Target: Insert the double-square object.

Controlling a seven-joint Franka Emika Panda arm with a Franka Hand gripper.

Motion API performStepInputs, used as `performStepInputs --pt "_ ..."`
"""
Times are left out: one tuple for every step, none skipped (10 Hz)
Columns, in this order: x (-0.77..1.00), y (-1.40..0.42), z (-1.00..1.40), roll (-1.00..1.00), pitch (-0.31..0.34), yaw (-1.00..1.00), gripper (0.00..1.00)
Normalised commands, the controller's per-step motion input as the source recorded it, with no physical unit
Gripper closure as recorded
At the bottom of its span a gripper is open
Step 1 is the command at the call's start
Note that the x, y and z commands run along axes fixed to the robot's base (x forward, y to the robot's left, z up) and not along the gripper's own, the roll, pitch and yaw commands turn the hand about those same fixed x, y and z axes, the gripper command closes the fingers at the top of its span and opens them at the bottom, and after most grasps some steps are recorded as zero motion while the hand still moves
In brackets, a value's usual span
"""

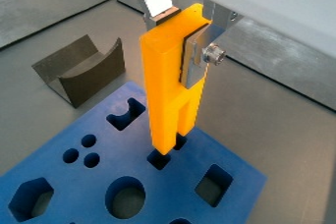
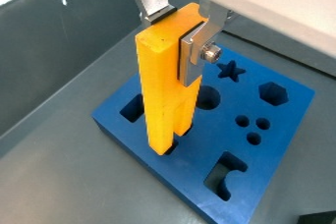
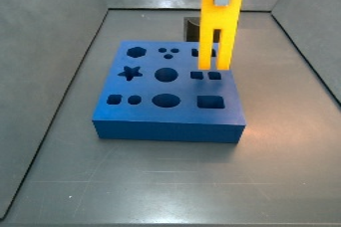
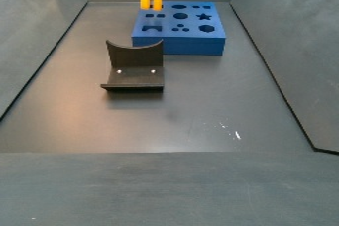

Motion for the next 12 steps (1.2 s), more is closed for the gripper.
performStepInputs --pt "0.02 -0.06 -0.19 0.2 -0.013 0.17 1.0" --pt "0.04 -0.04 -0.17 0.22 -0.013 0.23 1.0" --pt "0.0 -0.1 -0.05 0.22 0.0 0.22 1.0" --pt "-0.05 -0.08 0.0 0.16 0.0 0.12 1.0" --pt "0.0 -0.13 0.0 0.08 0.0 0.13 1.0" --pt "-0.02 -0.11 0.0 0.03 0.0 0.13 1.0" --pt "-0.03 -0.05 -0.02 0.0 -0.007 0.12 1.0" --pt "-0.07 0.0 -0.06 0.0 -0.021 0.12 1.0" --pt "-0.08 0.0 -0.08 0.0 -0.026 0.11 1.0" --pt "-0.09 0.01 -0.09 0.0 -0.031 0.1 1.0" --pt "-0.05 0.0 -0.12 0.0 -0.04 0.11 1.0" --pt "0.0 0.0 -0.23 -0.01 -0.066 0.09 1.0"
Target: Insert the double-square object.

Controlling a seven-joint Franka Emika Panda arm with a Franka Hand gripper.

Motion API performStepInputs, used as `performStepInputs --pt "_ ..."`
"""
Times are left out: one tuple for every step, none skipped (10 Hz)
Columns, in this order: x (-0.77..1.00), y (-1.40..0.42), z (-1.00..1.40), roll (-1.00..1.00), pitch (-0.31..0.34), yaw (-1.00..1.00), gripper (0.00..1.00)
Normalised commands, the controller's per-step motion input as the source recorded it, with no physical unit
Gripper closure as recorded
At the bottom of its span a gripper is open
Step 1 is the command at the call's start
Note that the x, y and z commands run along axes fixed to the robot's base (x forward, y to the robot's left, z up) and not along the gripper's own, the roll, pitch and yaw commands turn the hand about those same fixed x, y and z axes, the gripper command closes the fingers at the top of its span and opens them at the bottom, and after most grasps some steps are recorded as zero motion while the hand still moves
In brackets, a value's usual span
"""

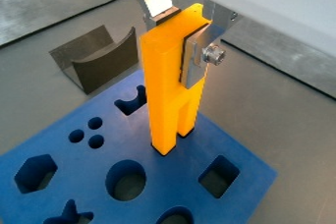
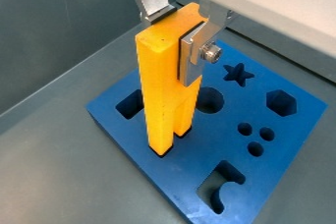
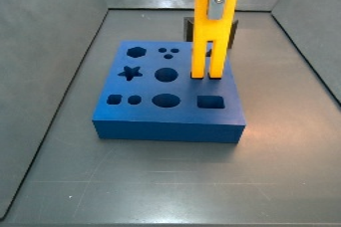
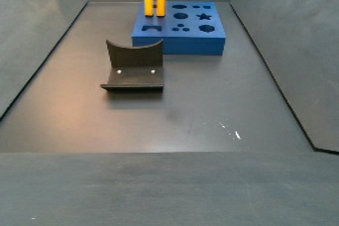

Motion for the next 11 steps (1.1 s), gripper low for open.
performStepInputs --pt "0.02 0.0 -0.24 0.0 -0.06 0.13 1.0" --pt "0.09 0.0 -0.3 0.0 -0.044 0.1 1.0" --pt "0.07 0.0 -0.34 0.0 -0.044 0.08 1.0" --pt "0.0 0.0 -0.44 0.02 -0.057 0.0 1.0" --pt "0.0 0.0 -0.58 0.07 -0.043 0.0 1.0" --pt "0.0 0.0 -0.67 0.1 -0.046 0.0 1.0" --pt "0.0 -0.01 -0.73 0.13 -0.054 0.0 1.0" --pt "0.0 -0.02 -0.71 0.18 -0.036 0.0 1.0" --pt "0.0 -0.05 -0.6 0.18 -0.024 0.0 1.0" --pt "0.0 0.0 -0.36 0.12 -0.039 0.0 1.0" --pt "0.0 0.0 0.0 0.0 0.0 0.0 1.0"
